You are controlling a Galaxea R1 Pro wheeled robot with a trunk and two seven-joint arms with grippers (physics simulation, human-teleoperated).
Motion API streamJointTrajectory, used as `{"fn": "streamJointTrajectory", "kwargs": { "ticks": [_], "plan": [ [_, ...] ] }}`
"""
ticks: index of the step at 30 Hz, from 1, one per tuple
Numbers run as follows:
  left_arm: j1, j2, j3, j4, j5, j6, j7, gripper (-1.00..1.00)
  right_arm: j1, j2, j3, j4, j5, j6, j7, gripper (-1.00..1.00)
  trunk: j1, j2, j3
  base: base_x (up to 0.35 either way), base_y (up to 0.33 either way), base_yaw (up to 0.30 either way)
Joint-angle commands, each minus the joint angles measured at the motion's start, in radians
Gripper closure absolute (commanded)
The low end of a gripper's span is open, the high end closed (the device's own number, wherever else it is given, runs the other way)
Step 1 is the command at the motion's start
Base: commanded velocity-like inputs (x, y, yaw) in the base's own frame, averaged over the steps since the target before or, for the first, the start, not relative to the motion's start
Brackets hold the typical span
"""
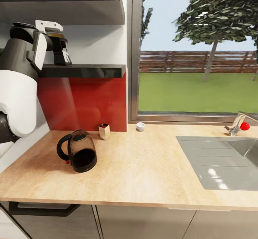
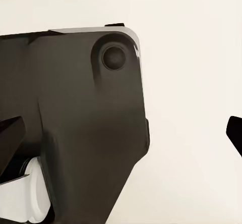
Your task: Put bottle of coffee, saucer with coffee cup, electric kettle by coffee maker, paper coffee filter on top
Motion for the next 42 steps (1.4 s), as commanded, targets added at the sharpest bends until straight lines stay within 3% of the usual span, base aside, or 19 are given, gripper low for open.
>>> {"fn": "streamJointTrajectory", "kwargs": {
  "ticks": [1,42],
  "plan": [
    [-0.001,0.000,0.001,-0.001,-0.008,0.004,-0.004,-1.00,0.000,0.001,-0.007,-0.001,0.004,-0.002,-0.002,-1.00,0.001,-0.002,-0.002,0.000,0.048,0.000],
    [0.001,0.001,0.001,0.001,-0.010,0.005,-0.004,-1.00,0.000,0.002,-0.007,-0.001,0.004,-0.004,-0.002,-1.00,0.001,-0.002,-0.002,0.055,0.008,0.000]
  ]
}}
